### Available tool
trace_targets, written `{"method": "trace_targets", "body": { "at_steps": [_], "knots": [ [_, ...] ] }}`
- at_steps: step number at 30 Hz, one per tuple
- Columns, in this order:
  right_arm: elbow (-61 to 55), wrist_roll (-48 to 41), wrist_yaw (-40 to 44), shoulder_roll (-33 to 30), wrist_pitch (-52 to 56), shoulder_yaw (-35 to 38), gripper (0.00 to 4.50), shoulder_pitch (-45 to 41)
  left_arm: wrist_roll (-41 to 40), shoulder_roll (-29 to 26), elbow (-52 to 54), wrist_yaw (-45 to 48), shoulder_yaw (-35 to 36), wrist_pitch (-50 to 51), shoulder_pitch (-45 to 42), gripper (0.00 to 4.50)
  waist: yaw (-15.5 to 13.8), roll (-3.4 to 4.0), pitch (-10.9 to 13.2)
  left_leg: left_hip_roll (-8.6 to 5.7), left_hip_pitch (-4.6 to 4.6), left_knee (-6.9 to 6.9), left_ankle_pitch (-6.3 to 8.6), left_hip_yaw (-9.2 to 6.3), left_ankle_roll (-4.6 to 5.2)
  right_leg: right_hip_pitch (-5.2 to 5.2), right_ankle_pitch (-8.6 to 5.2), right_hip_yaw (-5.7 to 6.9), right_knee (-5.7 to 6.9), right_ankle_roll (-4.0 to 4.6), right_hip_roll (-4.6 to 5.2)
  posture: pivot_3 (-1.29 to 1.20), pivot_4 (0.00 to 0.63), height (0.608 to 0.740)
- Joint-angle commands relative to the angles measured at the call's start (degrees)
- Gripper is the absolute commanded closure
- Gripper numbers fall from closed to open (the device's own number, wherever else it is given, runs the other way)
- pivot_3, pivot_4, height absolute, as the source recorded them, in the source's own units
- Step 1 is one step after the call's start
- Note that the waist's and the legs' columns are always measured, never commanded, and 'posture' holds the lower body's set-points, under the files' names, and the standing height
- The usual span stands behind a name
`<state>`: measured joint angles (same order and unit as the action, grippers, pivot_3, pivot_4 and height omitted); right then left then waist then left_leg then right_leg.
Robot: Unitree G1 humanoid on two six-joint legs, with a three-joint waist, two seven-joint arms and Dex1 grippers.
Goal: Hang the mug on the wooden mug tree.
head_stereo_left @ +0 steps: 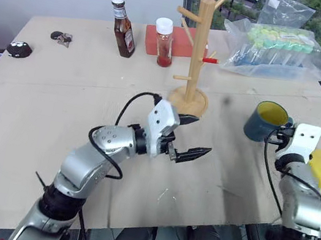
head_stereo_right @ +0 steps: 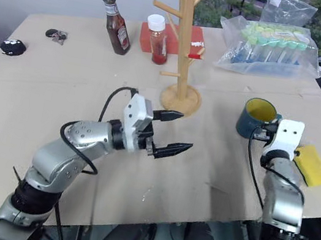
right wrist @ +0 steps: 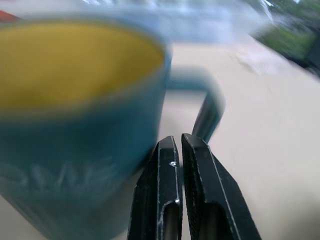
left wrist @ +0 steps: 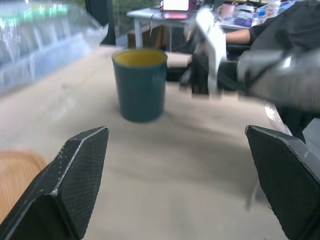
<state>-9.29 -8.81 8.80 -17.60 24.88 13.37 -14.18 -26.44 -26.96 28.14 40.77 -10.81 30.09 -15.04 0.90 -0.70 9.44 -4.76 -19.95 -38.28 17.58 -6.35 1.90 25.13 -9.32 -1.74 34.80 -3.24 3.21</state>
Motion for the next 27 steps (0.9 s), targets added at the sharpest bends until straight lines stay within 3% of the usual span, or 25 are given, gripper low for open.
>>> {"method": "trace_targets", "body": {
  "at_steps": [1,9,12,16,17,22,27],
  "knots": [
    [-0.4,-2.6,4.5,-2.8,0.6,0.7,4.41,-1.4,0.7,-0.5,3.1,-0.2,1.3,-2.4,1.3,0.0,-0.1,0.0,0.0,0.02,0.0,0.0,0.0,-0.02,0.0,-0.01,0.0,0.02,0.0,0.0,-0.02,0.0,0.15,0.74],
    [0.8,-2.3,4.5,-3.2,0.7,0.5,4.41,-0.3,0.5,-0.9,4.4,-0.7,1.9,-2.5,2.6,0.0,-0.2,-0.02,0.0,0.01,0.0,-0.03,0.0,0.03,0.0,-0.02,0.01,-0.02,0.0,0.0,0.02,0.0,0.15,0.74],
    [0.3,-2.5,4.4,-3.0,1.2,0.7,3.62,0.8,0.4,-1.0,4.7,-0.8,2.0,-2.2,2.8,0.0,-0.2,-0.02,0.0,0.02,0.0,-0.01,0.0,0.02,0.0,0.0,0.01,-0.02,0.01,0.0,0.02,0.0,0.15,0.74],
    [-0.5,-2.1,3.1,-2.8,1.6,1.5,1.99,2.6,0.0,-1.2,5.1,-0.8,2.1,-1.7,2.8,0.0,-0.3,-0.01,0.0,0.01,-0.01,-0.02,0.0,0.03,0.0,-0.01,0.01,-0.02,-0.01,0.0,0.04,0.0,0.15,0.74],
    [-0.9,-2.3,2.6,-2.6,2.1,2.0,1.79,3.1,-0.1,-1.3,5.2,-0.8,2.1,-1.6,2.8,0.0,-0.3,-0.02,0.0,0.0,-0.01,-0.02,0.0,0.04,0.0,-0.01,0.01,-0.03,-0.01,0.0,0.04,0.0,0.15,0.74],
    [-1.3,-2.9,1.8,-2.3,1.8,2.9,1.79,4.5,-0.5,-0.9,5.6,-1.0,1.9,-1.1,2.2,0.0,-0.2,-0.02,0.0,0.01,-0.01,-0.03,0.0,0.04,0.0,-0.01,0.01,-0.03,0.0,-0.01,0.03,0.0,0.15,0.74],
    [7.8,-4.7,4.6,-2.6,-3.6,3.3,1.79,-0.4,-0.7,-0.2,5.9,-1.5,1.5,-0.2,1.1,0.0,-0.1,-0.02,0.0,0.02,0.03,-0.03,0.0,0.11,0.0,-0.02,0.02,-0.06,0.01,-0.02,0.01,0.0,0.15,0.74]
  ]
}}
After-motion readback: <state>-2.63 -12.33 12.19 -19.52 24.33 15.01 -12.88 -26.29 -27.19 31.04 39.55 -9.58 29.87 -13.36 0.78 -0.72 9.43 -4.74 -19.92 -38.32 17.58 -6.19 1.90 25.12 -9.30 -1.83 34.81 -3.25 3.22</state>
